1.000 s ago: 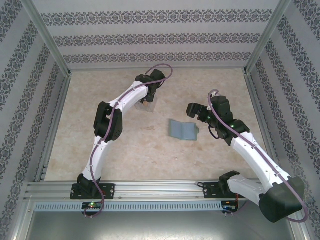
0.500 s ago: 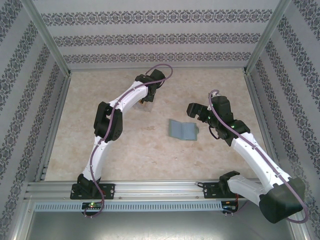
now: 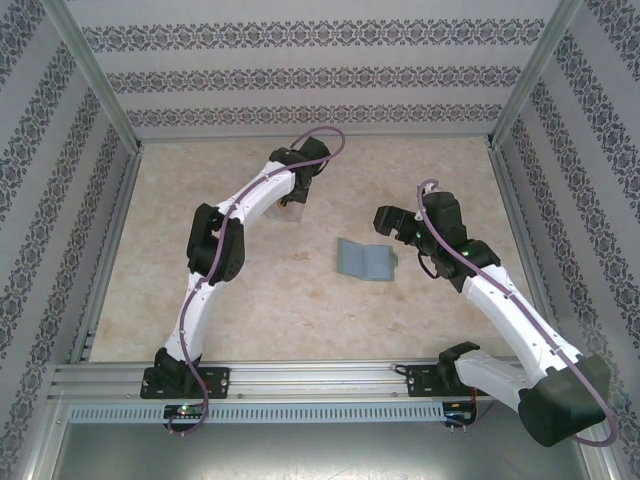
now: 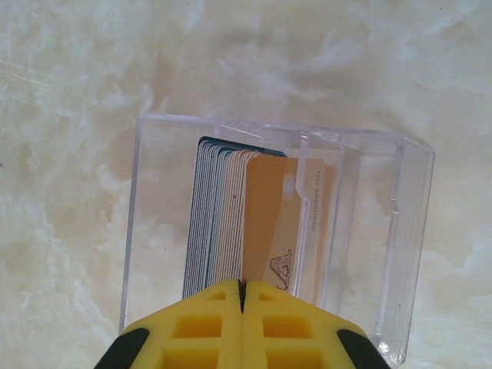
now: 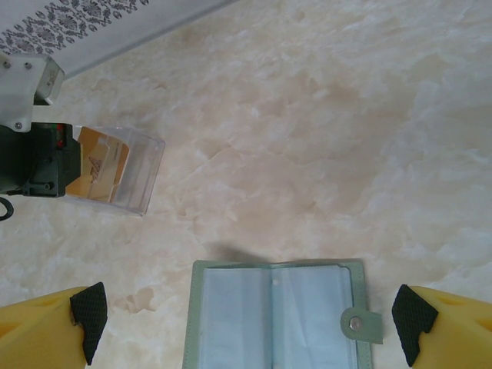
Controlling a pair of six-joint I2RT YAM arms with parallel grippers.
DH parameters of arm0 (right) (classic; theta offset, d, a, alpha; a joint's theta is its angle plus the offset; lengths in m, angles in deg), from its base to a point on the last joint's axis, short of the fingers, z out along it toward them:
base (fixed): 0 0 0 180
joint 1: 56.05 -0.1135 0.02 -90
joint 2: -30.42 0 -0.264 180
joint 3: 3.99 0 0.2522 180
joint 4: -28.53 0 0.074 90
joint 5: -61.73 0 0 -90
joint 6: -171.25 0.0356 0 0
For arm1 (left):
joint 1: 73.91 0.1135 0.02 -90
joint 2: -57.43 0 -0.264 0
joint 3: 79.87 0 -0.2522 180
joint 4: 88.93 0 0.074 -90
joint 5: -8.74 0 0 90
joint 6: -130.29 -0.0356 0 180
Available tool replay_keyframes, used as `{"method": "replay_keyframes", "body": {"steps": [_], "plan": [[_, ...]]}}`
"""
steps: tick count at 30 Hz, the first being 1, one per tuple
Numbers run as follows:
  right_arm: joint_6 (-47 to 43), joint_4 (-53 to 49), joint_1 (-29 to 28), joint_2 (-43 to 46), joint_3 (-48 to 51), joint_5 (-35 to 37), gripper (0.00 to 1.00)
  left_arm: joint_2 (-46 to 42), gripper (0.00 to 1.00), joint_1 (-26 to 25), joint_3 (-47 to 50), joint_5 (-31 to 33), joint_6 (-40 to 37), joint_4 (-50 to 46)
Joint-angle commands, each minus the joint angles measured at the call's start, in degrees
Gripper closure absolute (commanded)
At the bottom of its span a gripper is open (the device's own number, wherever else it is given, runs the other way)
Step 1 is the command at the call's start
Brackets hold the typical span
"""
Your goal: Put the credit cards into the card holder
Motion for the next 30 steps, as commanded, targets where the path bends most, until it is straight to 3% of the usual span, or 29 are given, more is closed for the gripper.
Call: {"method": "replay_keyframes", "body": {"steps": [1, 11, 16, 21, 23, 30], "plan": [[-0.4, -0.2, 0.0, 0.6, 0.3, 1.4, 0.02, -3.0, 0.95, 0.8, -2.1, -1.2, 0.7, -3.5], [-0.5, -0.5, 0.0, 1.7, 0.8, 1.5, 0.02, -4.6, 0.96, 1.2, -6.9, -10.2, 4.2, -9.5], [-0.7, 0.7, 0.2, 2.6, 1.7, 1.4, 0.02, -9.6, 0.97, 1.6, -6.2, -13.4, 6.3, -10.2], [-2.9, 7.3, -0.1, 0.1, 2.8, -11.2, 0.03, -15.8, 0.97, 2.4, -1.9, -28.5, 8.7, -5.9], [-1.2, 9.0, 0.1, -0.9, 3.3, -12.9, 0.05, -19.0, 0.97, 2.7, 1.6, -35.2, 10.1, -1.5], [0.4, 14.6, 0.0, -1.2, 4.5, -17.3, 0.07, -28.5, 0.96, 3.1, 19.9, -54.6, 16.2, 23.1]]}}
